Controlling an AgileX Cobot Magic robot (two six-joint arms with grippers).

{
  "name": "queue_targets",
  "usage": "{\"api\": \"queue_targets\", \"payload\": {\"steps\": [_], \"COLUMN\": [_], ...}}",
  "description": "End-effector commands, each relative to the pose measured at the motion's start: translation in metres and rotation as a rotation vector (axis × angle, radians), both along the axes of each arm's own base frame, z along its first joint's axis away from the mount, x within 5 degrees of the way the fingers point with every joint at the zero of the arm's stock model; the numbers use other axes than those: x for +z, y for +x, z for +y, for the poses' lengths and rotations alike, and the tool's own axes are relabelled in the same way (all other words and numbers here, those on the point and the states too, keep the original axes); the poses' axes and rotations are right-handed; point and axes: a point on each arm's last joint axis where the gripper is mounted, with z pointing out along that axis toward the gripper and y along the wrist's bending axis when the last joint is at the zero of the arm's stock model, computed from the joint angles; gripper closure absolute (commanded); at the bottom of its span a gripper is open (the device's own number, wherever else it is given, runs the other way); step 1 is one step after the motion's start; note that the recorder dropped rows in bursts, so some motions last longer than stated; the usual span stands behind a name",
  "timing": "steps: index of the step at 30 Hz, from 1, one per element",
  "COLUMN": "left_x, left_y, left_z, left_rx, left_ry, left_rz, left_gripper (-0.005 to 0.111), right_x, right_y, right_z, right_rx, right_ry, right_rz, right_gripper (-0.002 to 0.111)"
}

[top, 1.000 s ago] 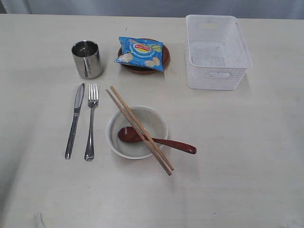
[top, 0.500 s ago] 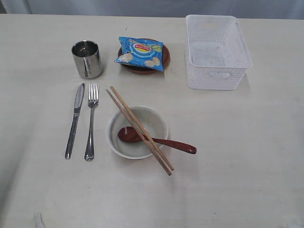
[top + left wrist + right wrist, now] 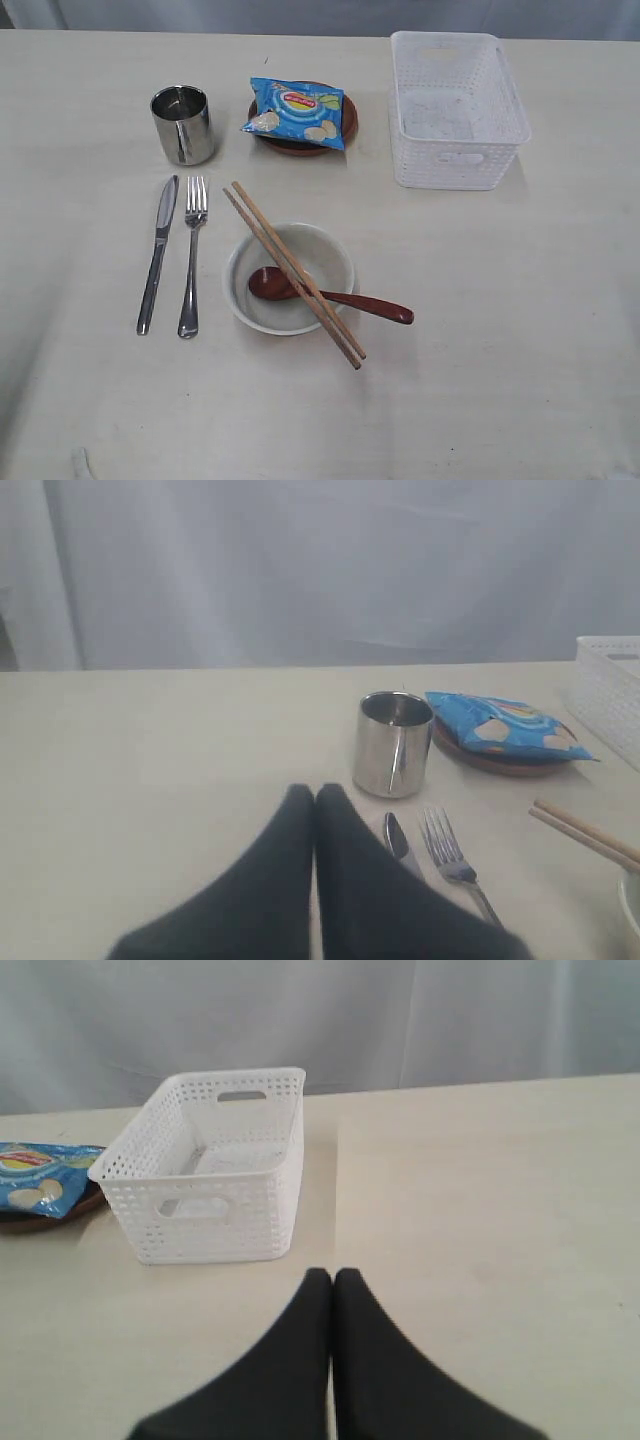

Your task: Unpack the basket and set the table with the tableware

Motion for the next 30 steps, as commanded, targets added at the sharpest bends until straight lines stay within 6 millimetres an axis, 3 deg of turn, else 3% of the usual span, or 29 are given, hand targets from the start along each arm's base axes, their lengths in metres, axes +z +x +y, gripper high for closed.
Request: {"api": "queue_targets", "payload": {"steps": [1,30], "left_x": [0.0002,0.0002], "left_y": [-0.0001,-0.0001], "left_z": [-0.0003,-0.0002], "left_rx": [-0.002,-0.002], "left_ry": [-0.014,-0.011], "left_rz": [-0.009,-0.01], "left_gripper": [0.107,0.107], "right_x": [-0.0025,-0.0025], "right_y": [-0.0008,-0.0008], "right_z": [-0.0009,-0.0005], "right_rx": [-0.001,0.0], "right_ry": [-0.042,-0.027], "right_rz": [0.019,0.019], "right_gripper": [0.109,0.109]}}
